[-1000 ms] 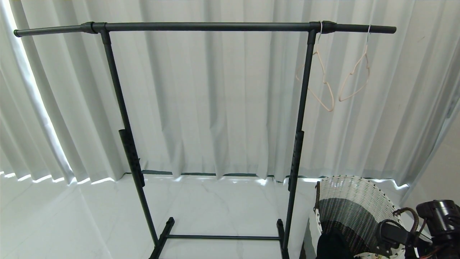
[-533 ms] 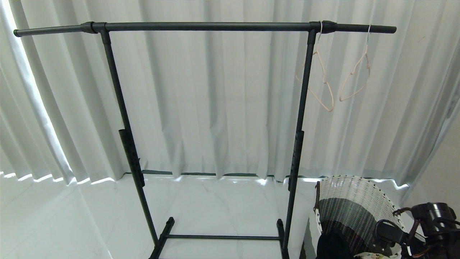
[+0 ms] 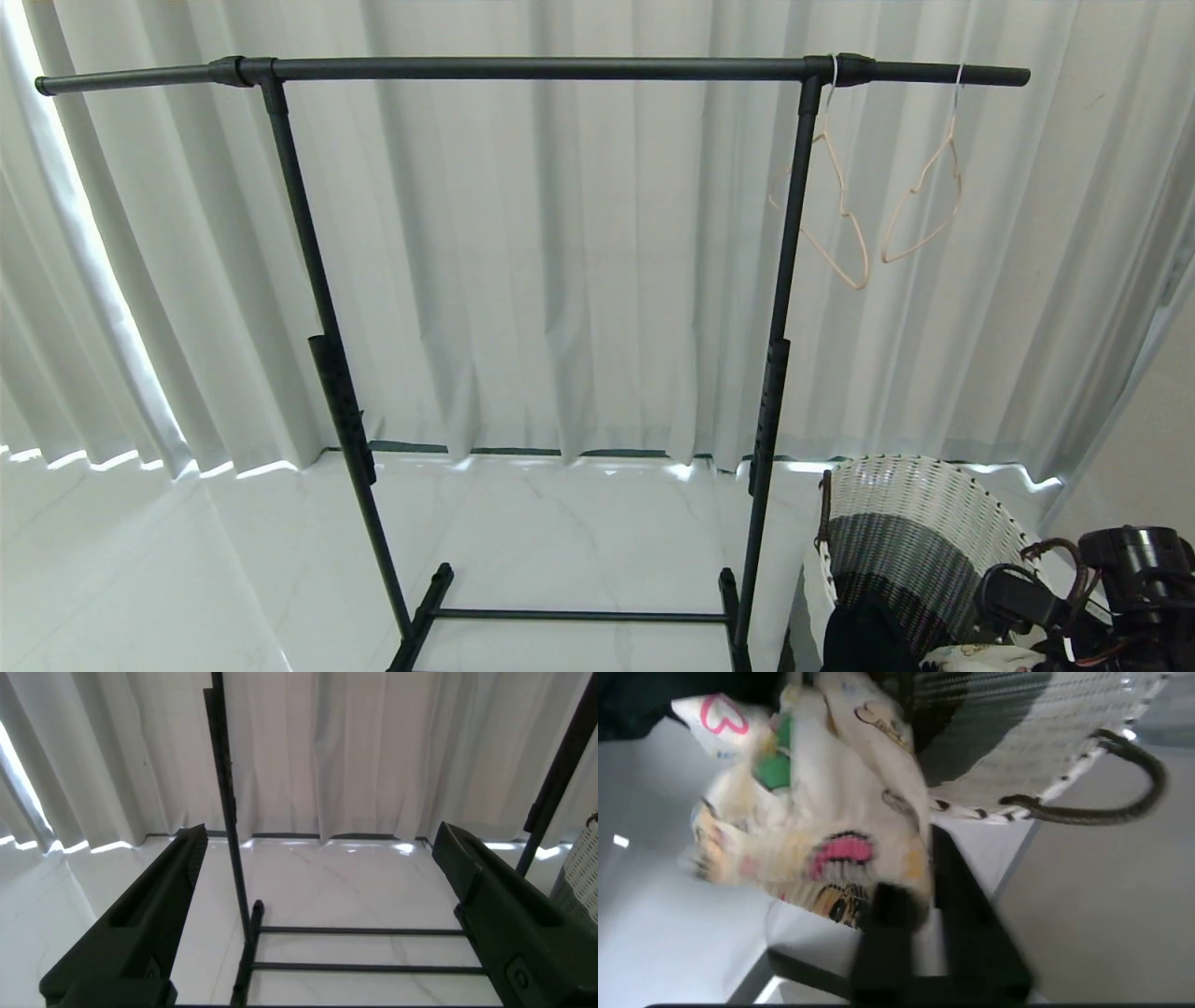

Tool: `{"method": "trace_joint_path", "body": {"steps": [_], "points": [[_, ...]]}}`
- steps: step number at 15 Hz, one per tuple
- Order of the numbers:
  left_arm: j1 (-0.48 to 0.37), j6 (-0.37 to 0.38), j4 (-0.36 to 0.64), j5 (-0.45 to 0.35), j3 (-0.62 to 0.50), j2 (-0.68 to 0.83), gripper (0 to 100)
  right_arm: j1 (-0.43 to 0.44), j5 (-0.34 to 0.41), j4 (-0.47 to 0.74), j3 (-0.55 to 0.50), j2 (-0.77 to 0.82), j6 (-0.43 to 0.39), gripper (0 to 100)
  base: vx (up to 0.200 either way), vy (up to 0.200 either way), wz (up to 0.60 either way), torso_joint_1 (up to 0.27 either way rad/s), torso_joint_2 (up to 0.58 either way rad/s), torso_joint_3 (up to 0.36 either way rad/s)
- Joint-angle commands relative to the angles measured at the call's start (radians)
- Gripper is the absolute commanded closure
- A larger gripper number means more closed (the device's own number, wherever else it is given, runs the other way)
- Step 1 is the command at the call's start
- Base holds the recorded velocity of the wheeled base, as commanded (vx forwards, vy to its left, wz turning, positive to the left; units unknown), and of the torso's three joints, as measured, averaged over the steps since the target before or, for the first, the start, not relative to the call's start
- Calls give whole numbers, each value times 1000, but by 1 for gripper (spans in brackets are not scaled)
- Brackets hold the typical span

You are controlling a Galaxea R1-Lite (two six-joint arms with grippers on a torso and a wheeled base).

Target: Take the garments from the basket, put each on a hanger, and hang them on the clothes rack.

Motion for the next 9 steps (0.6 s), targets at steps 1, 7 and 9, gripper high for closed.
{"method": "trace_joint_path", "body": {"steps": [1,7,9], "points": [[0,0,0,0,0,0,0,1,1,8,29,-138,34,100,0,0,0,0,0,0],[0,-1,0,2,0,0,0,5,30,746,-297,-650,117,100,0,0,0,0,0,0],[0,-3,0,2,0,0,0,5,58,1103,-508,-787,133,100,0,0,0,0,0,0]]}}
